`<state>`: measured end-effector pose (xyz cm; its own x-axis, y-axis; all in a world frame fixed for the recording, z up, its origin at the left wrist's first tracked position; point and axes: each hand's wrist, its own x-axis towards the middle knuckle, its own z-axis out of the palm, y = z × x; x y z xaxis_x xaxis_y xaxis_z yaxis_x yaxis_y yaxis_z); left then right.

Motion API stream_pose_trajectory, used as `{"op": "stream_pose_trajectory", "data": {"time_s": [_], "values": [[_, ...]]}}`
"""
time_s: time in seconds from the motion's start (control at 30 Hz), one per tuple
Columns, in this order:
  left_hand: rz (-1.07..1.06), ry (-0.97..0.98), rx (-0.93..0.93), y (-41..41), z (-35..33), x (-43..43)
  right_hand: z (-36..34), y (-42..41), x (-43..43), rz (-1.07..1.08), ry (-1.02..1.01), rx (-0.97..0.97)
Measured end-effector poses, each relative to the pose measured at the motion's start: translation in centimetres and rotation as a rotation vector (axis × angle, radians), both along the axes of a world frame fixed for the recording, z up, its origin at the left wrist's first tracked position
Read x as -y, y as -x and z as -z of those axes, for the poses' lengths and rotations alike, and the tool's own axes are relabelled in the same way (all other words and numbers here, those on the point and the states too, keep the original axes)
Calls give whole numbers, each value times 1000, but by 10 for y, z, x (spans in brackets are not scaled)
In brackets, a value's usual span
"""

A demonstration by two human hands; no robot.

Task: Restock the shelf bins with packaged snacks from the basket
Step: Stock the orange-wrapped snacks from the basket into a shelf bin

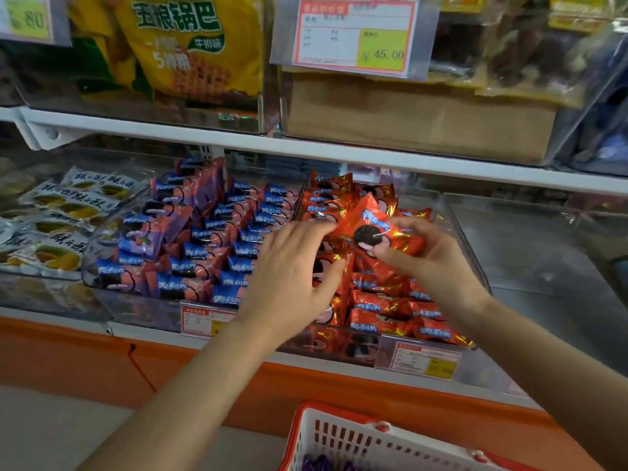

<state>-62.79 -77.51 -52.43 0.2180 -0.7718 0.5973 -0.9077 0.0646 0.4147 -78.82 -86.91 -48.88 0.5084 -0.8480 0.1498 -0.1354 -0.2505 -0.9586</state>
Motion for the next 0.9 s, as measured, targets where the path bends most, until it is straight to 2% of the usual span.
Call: {"op": "stream_pose_trajectory", "data": {"time_s": [0.07, 0.13, 0.33, 0.43, 0.5, 0.63, 0.73, 0.8, 0.83, 0.9], "values": [[-25, -88, 249, -14, 8, 5, 4, -1, 22, 114, 83, -41], [-38, -161, 316, -22, 17, 8, 9, -6, 44, 208, 183, -135], [-57, -150, 328, -24, 31, 14, 21, -33, 94, 289, 347, -446], [-62, -132, 338, -25, 33, 15, 20, -43, 100, 193, 312, -481], [-65, -109, 352, -25, 34, 15, 19, -46, 99, 144, 361, -552], [-67, -84, 372, -26, 35, 16, 23, -51, 98, 209, 505, -687], [-63, -80, 364, -25, 36, 15, 23, -53, 92, 310, 802, -896], [-62, -82, 364, -25, 35, 15, 23, -52, 87, 289, 1030, -962], [-61, -82, 366, -25, 35, 15, 25, -52, 86, 251, 1083, -980], [-66, -77, 373, -24, 34, 15, 28, -51, 80, 180, 1042, -984]]}}
